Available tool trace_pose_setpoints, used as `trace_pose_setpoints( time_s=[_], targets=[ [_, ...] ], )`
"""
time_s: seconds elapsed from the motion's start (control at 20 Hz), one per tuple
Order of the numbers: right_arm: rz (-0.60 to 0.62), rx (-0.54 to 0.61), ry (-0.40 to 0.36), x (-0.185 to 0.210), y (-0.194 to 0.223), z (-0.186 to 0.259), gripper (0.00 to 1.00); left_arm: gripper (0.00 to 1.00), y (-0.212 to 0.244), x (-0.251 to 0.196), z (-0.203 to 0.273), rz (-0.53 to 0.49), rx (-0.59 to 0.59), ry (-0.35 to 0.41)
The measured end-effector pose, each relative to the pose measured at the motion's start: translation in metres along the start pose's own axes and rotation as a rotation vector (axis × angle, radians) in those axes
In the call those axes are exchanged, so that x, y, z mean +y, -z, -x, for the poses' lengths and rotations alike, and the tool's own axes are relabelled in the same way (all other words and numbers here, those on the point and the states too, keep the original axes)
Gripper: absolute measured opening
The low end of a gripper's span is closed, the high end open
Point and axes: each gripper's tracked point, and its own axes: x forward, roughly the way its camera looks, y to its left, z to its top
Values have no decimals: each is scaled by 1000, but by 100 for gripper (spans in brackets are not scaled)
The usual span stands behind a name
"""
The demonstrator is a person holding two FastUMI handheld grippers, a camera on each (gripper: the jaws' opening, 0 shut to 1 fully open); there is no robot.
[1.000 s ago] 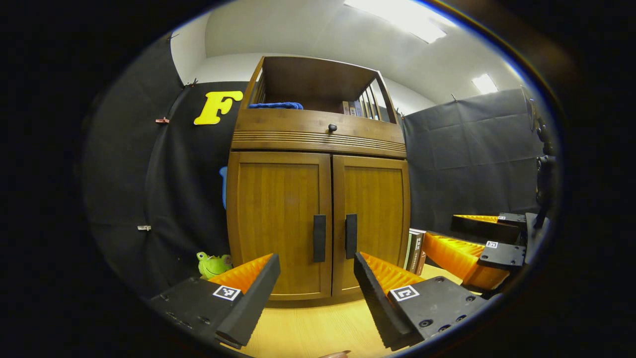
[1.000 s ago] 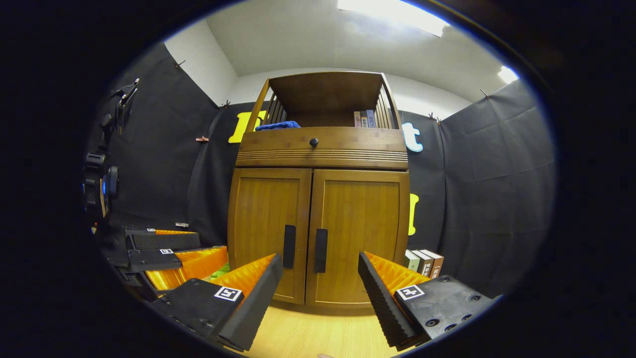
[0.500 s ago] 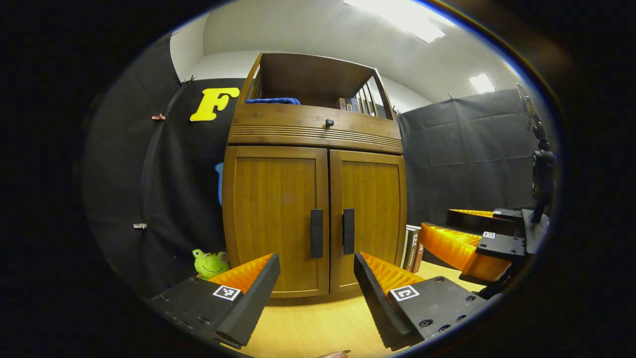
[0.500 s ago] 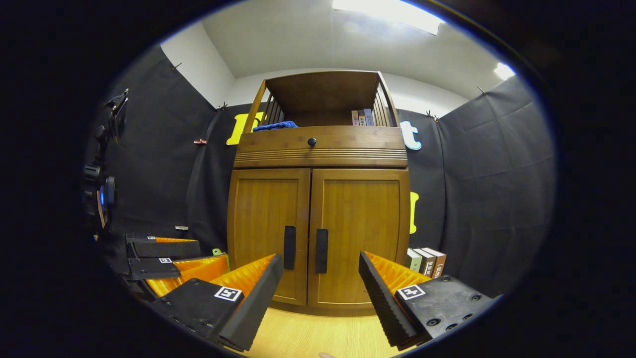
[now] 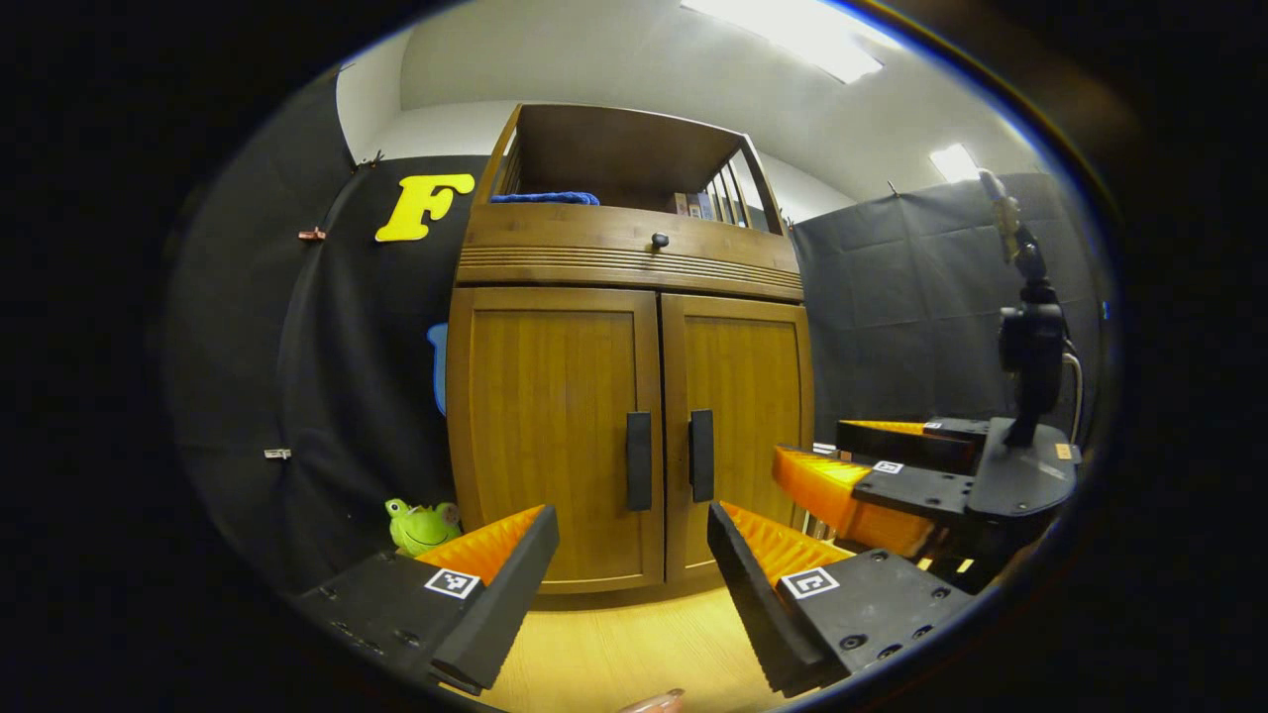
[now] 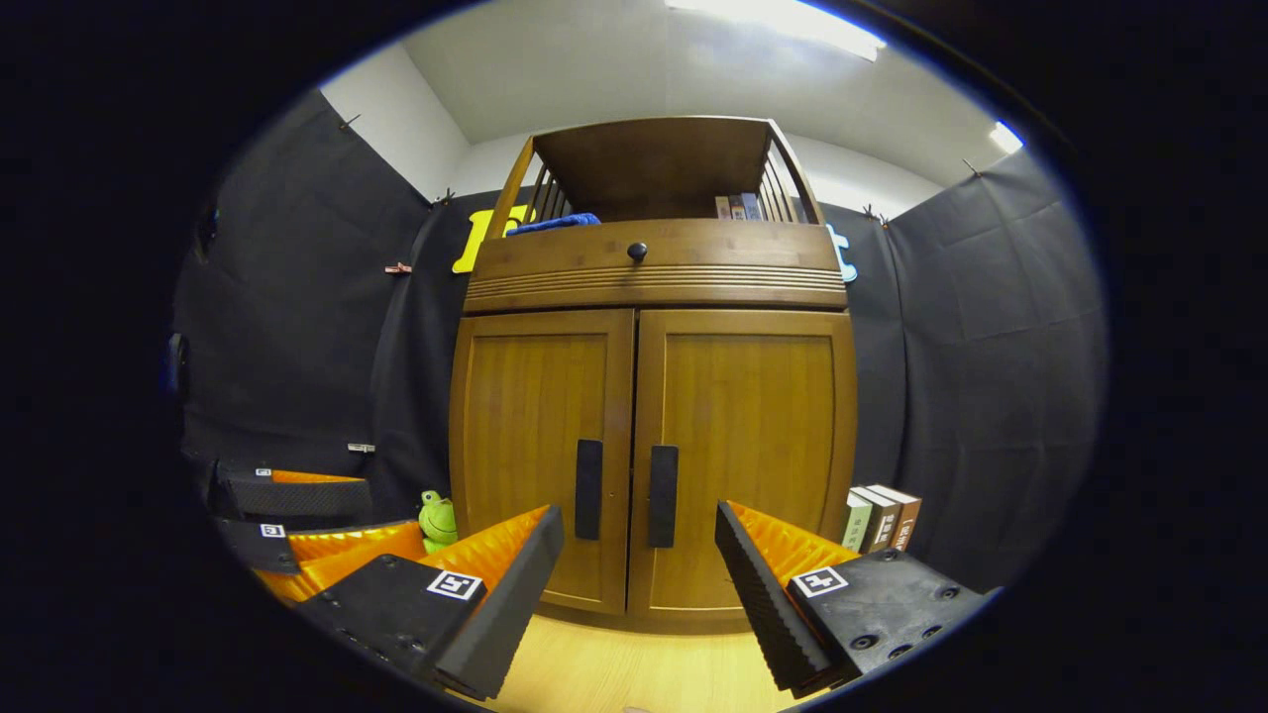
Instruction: Open the right door of the double-door shoe cabinet with the right hand, and open the left door with the left hand.
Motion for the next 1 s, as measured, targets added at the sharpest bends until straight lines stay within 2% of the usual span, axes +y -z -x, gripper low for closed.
trace_pose_setpoints(
  time_s=[0.05,0.2,0.35,0.4,0.45,0.5,0.6,0.75,0.95,1.0],
  targets=[
    [5,3,8,-1,1,-9,97,94,1,2,0,3,-2,4],
    [17,-12,30,-4,6,-39,97,92,-3,7,-3,24,-23,20],
    [-4,-7,31,-5,20,-68,95,95,5,23,-6,11,-9,-8],
    [-12,-6,32,-3,24,-77,98,95,6,25,-8,9,-5,-15],
    [-18,-4,35,-4,28,-86,95,95,8,27,-8,9,-3,-20],
    [-21,1,41,-8,34,-95,97,95,10,29,-8,10,1,-24],
    [-14,6,65,-16,42,-112,95,95,18,34,-8,6,18,-28],
    [-20,-1,112,-32,50,-136,97,95,26,41,-5,-11,44,-50],
    [-43,49,134,-37,72,-161,99,94,38,43,-2,10,67,-40],
    [-39,58,131,-35,77,-167,97,94,41,44,-1,15,76,-39]
  ],
)
